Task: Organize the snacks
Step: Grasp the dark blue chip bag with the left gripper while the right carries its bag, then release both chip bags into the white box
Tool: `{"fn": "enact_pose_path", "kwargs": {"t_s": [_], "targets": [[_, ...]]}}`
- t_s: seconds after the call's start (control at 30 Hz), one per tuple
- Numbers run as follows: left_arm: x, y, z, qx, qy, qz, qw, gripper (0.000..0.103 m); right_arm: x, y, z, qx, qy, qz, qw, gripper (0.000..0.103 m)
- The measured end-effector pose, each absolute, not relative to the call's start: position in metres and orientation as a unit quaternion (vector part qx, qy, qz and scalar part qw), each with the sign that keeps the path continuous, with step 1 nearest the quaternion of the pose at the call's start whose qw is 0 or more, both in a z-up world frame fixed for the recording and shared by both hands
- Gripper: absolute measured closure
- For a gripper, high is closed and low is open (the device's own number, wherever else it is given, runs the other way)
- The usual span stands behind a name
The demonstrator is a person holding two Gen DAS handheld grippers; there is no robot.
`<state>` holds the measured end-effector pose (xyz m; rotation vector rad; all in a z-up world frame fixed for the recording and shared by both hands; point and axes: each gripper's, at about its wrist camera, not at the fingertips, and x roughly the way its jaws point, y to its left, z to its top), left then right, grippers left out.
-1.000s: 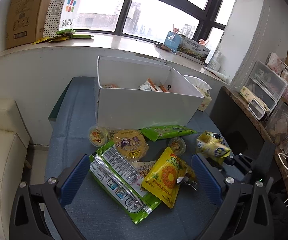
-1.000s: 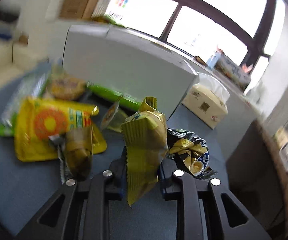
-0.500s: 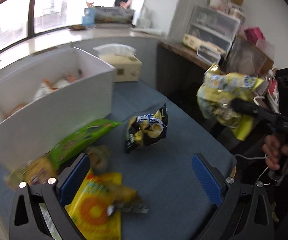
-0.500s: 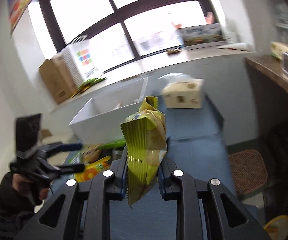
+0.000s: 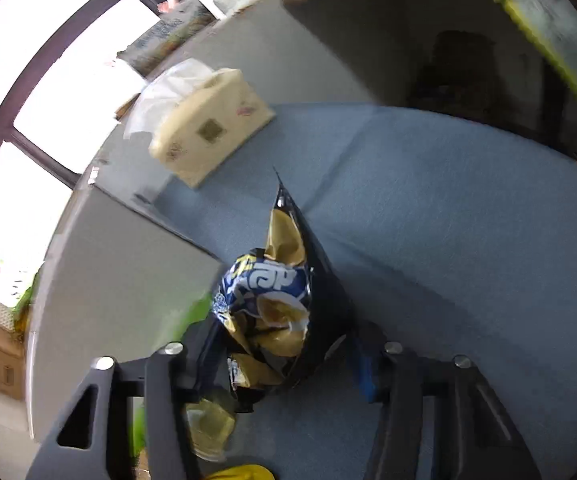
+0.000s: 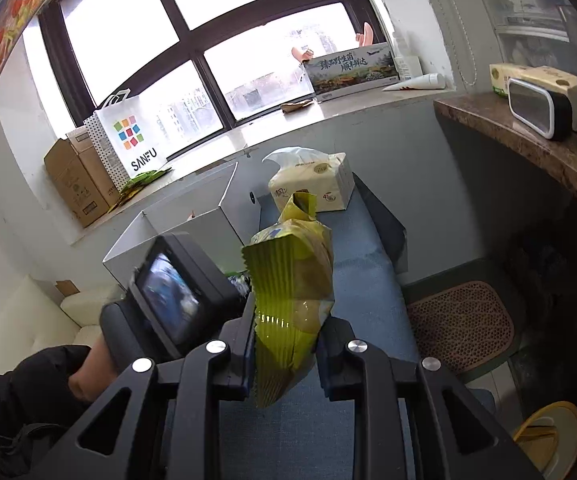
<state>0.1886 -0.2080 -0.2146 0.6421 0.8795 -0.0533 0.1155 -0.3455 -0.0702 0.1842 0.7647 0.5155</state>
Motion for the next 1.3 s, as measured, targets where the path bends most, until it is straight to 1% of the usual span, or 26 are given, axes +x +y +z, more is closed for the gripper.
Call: {"fn": "enact_pose_path", "kwargs": {"t_s": [0.07,0.1,0.2,0.33,0.47,0.5,0.63,0.73,0.83,0.93,1.17,1.23,1.27,1.3], "targets": [[0.181,-0.193,-0.201,0.267,0.409,-0.046,0.871,0.06,0.114,-0.347,-0.071,0.089,0.368,0.245,0.893,0.077],[0.178,-0.186,-0.192,0.24,0.4,-0.049,0.883,0.062,0.113,-0.347,-0.07,0.087,0.367,0.245,0.893,0.077],[0.163,-0.141,-0.154,0.094,0.383,-0.086,0.915,0.063,0.114,-0.344,-0.071,0.09,0.369,0.249,0.891,0.077],[0.14,-0.069,-0.12,-0.097,0.362,-0.15,0.915,0.063,0.118,-0.33,-0.074,0.086,0.374,0.267,0.884,0.077],[0.104,-0.006,-0.097,-0.215,0.32,-0.153,0.91,0.063,0.121,-0.3,-0.069,0.07,0.37,0.303,0.875,0.077],[0.096,0.007,-0.091,-0.227,0.312,-0.15,0.91,0.063,0.123,-0.291,-0.067,0.067,0.368,0.315,0.873,0.077],[0.07,0.05,-0.071,-0.234,0.283,-0.114,0.923,0.063,0.137,-0.243,-0.055,0.041,0.357,0.357,0.862,0.077],[0.069,0.08,-0.057,-0.236,0.271,-0.083,0.929,0.063,0.154,-0.201,-0.042,0.025,0.341,0.389,0.855,0.077],[0.086,0.106,-0.045,-0.225,0.263,-0.066,0.936,0.063,0.177,-0.162,-0.031,0.011,0.331,0.404,0.853,0.077],[0.115,0.128,-0.036,-0.201,0.273,-0.042,0.94,0.063,0.215,-0.126,-0.027,0.007,0.345,0.395,0.851,0.077],[0.179,0.14,-0.046,-0.159,0.309,-0.005,0.938,0.063,0.282,-0.076,-0.034,-0.048,0.366,0.328,0.87,0.077],[0.193,0.142,-0.051,-0.15,0.319,0.001,0.936,0.062,0.295,-0.071,-0.039,-0.061,0.372,0.31,0.873,0.076],[0.198,0.143,-0.054,-0.153,0.327,-0.003,0.932,0.06,0.302,-0.071,-0.042,-0.063,0.381,0.304,0.871,0.075],[0.205,0.143,-0.059,-0.156,0.34,-0.005,0.927,0.055,0.309,-0.072,-0.045,-0.06,0.386,0.296,0.871,0.067]]}}
